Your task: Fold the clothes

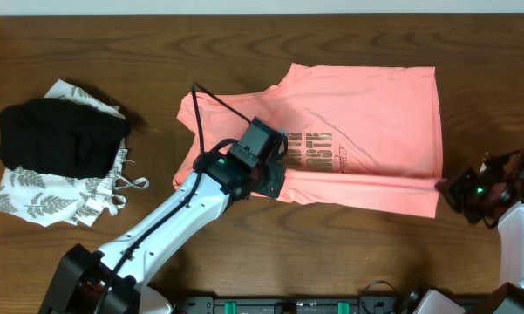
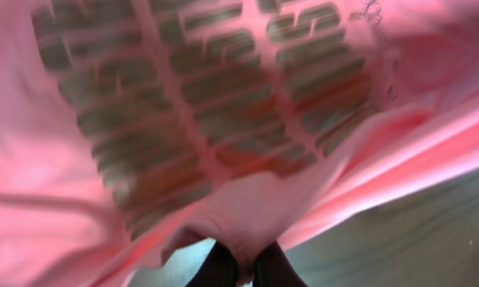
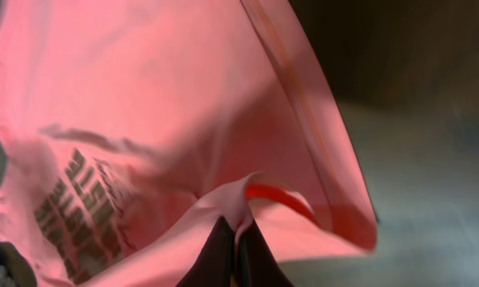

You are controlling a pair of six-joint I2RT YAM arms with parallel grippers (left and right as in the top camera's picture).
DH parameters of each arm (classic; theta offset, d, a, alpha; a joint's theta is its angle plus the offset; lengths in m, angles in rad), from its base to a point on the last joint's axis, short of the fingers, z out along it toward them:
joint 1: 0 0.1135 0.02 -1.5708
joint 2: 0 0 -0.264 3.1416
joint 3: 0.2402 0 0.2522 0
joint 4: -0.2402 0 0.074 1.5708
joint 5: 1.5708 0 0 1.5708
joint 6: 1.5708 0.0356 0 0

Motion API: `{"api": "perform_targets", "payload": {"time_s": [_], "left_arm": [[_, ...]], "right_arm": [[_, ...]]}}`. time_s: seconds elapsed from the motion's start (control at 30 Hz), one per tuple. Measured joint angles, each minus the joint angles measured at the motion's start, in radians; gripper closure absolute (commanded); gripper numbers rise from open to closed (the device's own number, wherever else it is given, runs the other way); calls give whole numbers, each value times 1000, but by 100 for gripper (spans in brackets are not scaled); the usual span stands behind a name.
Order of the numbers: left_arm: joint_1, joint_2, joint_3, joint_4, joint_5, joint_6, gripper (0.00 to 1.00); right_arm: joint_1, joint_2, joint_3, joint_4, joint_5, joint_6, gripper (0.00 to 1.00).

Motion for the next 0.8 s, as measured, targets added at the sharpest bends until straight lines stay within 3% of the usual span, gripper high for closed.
{"api": "perform_targets", "payload": {"time_s": [0.27, 0.63, 0.67, 0.77, 0.8], "left_arm": [[5, 10, 0, 119, -3, 134, 91], [6, 187, 0, 195, -31, 201, 85], [6, 191, 0, 200, -41, 204, 83], [11, 191, 0, 207, -81, 219, 62], [16, 191, 0, 206, -91, 218, 54]], "right_arm": [[29, 48, 1, 165, -55, 0, 99], [78, 115, 1, 338, -53, 31, 99], [78, 115, 1, 342, -51, 35, 98], [78, 116, 1, 346, -43, 49, 83], [78, 116, 1, 347, -39, 53, 83]]}}
